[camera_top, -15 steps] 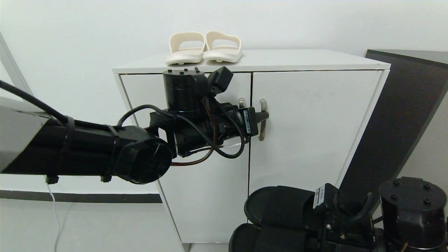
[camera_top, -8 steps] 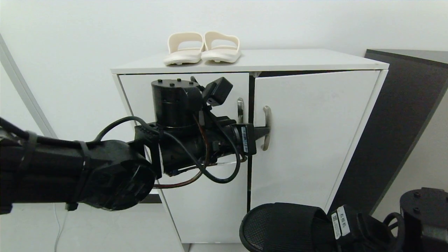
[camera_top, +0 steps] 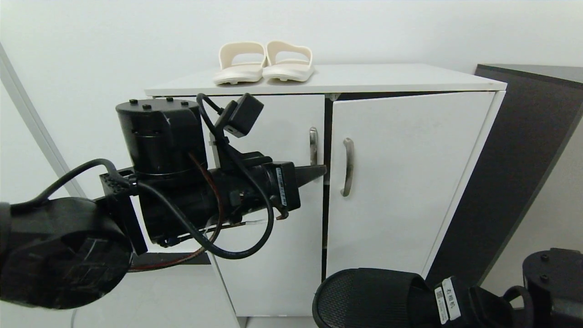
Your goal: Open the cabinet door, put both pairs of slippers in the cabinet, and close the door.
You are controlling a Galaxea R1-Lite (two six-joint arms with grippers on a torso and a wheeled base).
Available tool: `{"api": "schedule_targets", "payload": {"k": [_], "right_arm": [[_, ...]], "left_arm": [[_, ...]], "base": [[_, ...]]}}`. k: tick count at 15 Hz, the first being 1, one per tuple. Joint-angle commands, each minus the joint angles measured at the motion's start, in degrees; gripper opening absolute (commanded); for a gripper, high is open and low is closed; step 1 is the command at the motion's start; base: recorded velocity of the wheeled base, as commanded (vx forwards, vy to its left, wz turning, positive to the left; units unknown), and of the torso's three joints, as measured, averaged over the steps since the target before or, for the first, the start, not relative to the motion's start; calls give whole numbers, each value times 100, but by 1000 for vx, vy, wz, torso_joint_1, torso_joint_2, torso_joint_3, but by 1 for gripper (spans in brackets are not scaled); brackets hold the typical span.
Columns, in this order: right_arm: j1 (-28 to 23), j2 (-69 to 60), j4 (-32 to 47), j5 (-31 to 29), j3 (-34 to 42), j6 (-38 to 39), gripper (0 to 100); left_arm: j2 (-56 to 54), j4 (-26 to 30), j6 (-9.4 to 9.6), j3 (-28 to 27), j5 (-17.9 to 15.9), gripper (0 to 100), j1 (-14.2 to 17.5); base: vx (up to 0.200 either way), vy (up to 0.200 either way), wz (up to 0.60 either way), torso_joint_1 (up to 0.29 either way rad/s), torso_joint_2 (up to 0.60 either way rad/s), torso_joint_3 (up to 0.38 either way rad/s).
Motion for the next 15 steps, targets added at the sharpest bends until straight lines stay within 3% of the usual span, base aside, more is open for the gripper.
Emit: {"api": "schedule_targets", "payload": {"k": [1, 15], "right_arm": [[3, 9, 2, 1, 8, -47, 0], [3, 62, 2, -26, 0, -91, 0]], "left_arm": [[158, -97, -21, -163, -84, 0, 237], [1222, 17, -92, -1578, -67, 0, 299]], "base": [[0, 0, 0, 0, 0, 0], [0, 0, 0, 0, 0, 0]]}}
